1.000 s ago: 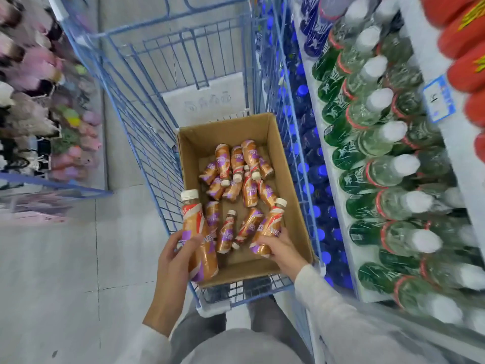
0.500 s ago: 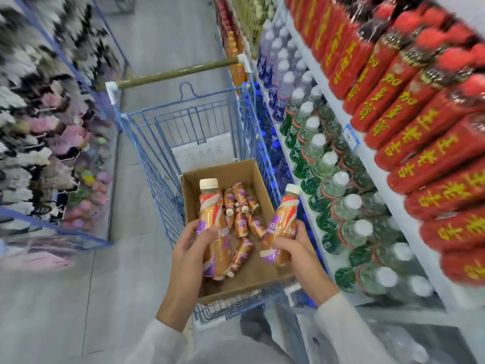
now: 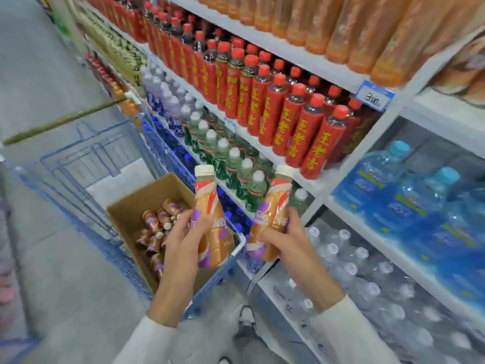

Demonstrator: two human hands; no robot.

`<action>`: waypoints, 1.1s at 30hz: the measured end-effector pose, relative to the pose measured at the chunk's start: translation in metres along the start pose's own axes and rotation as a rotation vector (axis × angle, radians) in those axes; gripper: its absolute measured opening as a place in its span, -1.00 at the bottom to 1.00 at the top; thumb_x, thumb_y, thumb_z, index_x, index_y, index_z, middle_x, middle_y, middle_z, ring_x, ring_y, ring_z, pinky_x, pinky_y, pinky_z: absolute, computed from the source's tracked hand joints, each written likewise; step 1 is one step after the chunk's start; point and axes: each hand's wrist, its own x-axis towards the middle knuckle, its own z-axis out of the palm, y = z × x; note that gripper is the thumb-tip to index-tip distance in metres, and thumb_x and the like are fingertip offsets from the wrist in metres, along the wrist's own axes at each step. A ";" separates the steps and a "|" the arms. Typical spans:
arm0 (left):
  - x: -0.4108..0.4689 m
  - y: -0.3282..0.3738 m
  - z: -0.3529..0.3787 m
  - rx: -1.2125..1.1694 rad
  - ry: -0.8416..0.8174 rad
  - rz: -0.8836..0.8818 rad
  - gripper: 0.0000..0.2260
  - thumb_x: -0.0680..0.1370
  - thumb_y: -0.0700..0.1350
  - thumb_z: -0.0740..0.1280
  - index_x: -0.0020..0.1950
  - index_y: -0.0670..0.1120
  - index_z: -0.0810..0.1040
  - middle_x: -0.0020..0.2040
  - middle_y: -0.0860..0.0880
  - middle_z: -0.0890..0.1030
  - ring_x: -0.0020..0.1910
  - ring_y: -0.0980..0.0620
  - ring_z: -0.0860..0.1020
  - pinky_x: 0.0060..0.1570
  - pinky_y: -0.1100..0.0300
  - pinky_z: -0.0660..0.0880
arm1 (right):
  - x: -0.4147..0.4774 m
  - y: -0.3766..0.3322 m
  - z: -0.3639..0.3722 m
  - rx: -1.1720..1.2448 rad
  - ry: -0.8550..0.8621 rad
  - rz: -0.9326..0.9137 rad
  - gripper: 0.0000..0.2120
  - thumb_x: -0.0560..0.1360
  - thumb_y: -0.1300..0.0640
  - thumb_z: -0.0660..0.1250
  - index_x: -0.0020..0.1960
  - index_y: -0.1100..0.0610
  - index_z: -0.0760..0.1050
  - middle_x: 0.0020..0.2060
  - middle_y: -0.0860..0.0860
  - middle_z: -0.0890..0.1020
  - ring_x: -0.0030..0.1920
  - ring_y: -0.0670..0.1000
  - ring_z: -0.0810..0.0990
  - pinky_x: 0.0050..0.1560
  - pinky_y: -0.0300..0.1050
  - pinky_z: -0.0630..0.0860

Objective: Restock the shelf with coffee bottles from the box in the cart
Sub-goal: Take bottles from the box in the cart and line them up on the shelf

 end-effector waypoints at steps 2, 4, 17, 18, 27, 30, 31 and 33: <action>-0.013 0.002 0.024 0.014 -0.095 -0.002 -0.90 0.48 -0.03 0.47 -0.02 0.04 0.69 -0.06 -0.11 0.71 -0.09 -0.08 0.65 0.02 -0.06 0.59 | -0.024 -0.005 -0.023 0.013 0.088 -0.023 -0.34 0.19 0.14 0.47 0.28 -0.07 0.41 0.01 -0.01 0.67 -0.12 -0.12 0.69 -0.22 -0.24 0.58; -0.025 0.002 0.049 0.038 -0.183 0.002 -0.91 0.50 -0.03 0.46 -0.02 0.03 0.68 -0.09 -0.07 0.71 -0.09 -0.08 0.65 0.03 -0.07 0.57 | -0.045 -0.008 -0.048 0.026 0.164 -0.034 -0.33 0.20 0.16 0.50 0.28 -0.05 0.42 0.03 0.01 0.68 -0.09 -0.07 0.69 -0.21 -0.20 0.60; -0.133 -0.038 0.261 0.118 -0.613 -0.094 -0.88 0.55 -0.21 0.39 -0.13 -0.02 0.67 -0.33 0.05 0.67 -0.40 0.17 0.59 -0.41 0.38 0.48 | -0.181 -0.007 -0.244 0.141 0.573 -0.102 -0.28 0.03 0.10 0.49 0.20 0.03 0.49 -0.17 -0.05 0.67 -0.19 -0.07 0.63 -0.22 -0.17 0.54; -0.145 -0.041 0.278 0.114 -0.636 -0.095 -0.92 0.55 -0.21 0.39 -0.10 -0.05 0.65 -0.34 0.03 0.65 -0.45 0.17 0.57 -0.46 0.39 0.45 | -0.191 -0.009 -0.262 0.151 0.590 -0.113 -0.28 0.03 0.11 0.49 0.20 0.04 0.49 -0.18 -0.04 0.67 -0.21 -0.07 0.63 -0.23 -0.14 0.55; -0.223 -0.060 0.408 0.121 -0.787 -0.019 -0.94 0.53 -0.17 0.40 -0.07 -0.06 0.67 -0.22 -0.02 0.70 -0.30 0.14 0.62 -0.35 0.37 0.51 | -0.261 -0.036 -0.404 0.172 0.729 -0.248 -0.38 0.11 0.20 0.46 0.17 0.04 0.50 -0.14 0.00 0.70 -0.09 0.04 0.67 -0.01 0.07 0.62; -0.236 -0.058 0.440 0.138 -0.820 0.006 -0.89 0.55 -0.10 0.40 0.04 -0.05 0.66 -0.12 -0.05 0.73 -0.18 0.07 0.67 -0.18 0.20 0.60 | -0.273 -0.050 -0.433 0.143 0.740 -0.286 -0.43 0.15 0.20 0.46 0.15 0.00 0.52 -0.09 0.01 0.71 -0.08 0.02 0.69 -0.06 -0.01 0.65; -0.238 -0.056 0.450 0.145 -0.824 0.016 -0.86 0.55 -0.10 0.40 0.08 -0.06 0.66 -0.08 -0.08 0.73 -0.16 0.03 0.68 -0.14 0.11 0.61 | -0.276 -0.054 -0.442 0.138 0.742 -0.296 -0.45 0.16 0.19 0.46 0.15 0.00 0.52 -0.09 0.01 0.71 -0.08 0.03 0.69 -0.07 -0.02 0.64; -0.241 -0.050 0.469 0.134 -0.827 0.041 -0.85 0.56 -0.10 0.40 0.10 -0.07 0.66 -0.07 -0.11 0.73 -0.15 -0.02 0.69 -0.15 0.08 0.60 | -0.280 -0.064 -0.456 0.135 0.758 -0.317 -0.46 0.17 0.20 0.48 0.14 -0.01 0.52 -0.09 0.01 0.72 -0.07 0.06 0.69 -0.08 0.00 0.63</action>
